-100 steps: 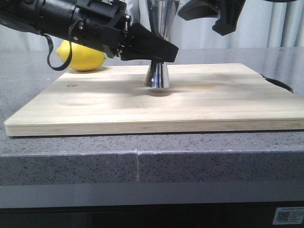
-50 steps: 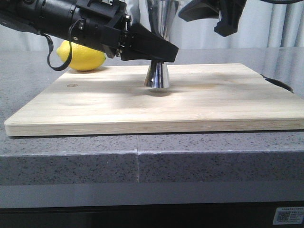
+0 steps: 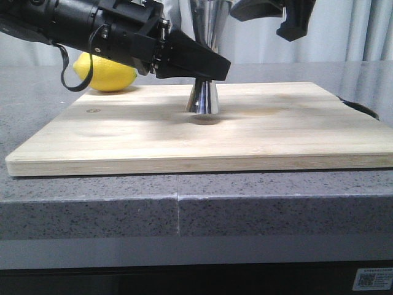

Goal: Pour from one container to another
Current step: 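Tilt the beaker further to pour liquid into the jigger cup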

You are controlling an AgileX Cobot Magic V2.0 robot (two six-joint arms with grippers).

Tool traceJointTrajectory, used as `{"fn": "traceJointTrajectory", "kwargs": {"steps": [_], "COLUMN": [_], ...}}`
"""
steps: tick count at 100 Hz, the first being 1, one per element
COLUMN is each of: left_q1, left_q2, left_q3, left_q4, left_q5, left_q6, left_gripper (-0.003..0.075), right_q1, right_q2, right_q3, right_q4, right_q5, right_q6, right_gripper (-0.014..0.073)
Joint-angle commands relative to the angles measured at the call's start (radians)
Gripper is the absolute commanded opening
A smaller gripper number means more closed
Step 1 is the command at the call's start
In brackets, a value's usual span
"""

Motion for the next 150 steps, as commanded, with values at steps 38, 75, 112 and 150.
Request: {"fn": "traceJointTrajectory", "kwargs": {"steps": [38,75,112,150], "left_q1": [-0.008,-0.008,-0.008,-0.008], "left_q2": [-0.067,-0.067,-0.067,-0.067], "left_q3": [-0.029,-0.029,-0.029,-0.029], "left_q4": [-0.069,-0.069,-0.069,-0.067], "left_q5": [-0.073,-0.073,-0.073,-0.076], "left_q6": [-0.01,-0.01,-0.01,-0.01], "left_gripper": [0.0114,0.0114,0.0114,0.0114], "right_q1": [0.0,0.0,0.005,0.021], "right_q2": [-0.043,-0.043,-0.043,-0.043], "right_q3": [-0.038,-0.038,-0.038,-0.038], "right_q4": [-0.011,-0.038,-0.06,-0.076], "right_q5": [0.007,0.009,0.026,0.054], "right_q6": [-0.002,-0.002,-0.002,-0.002], "right_gripper": [0.0319,0.0319,0.0319,0.0319]}}
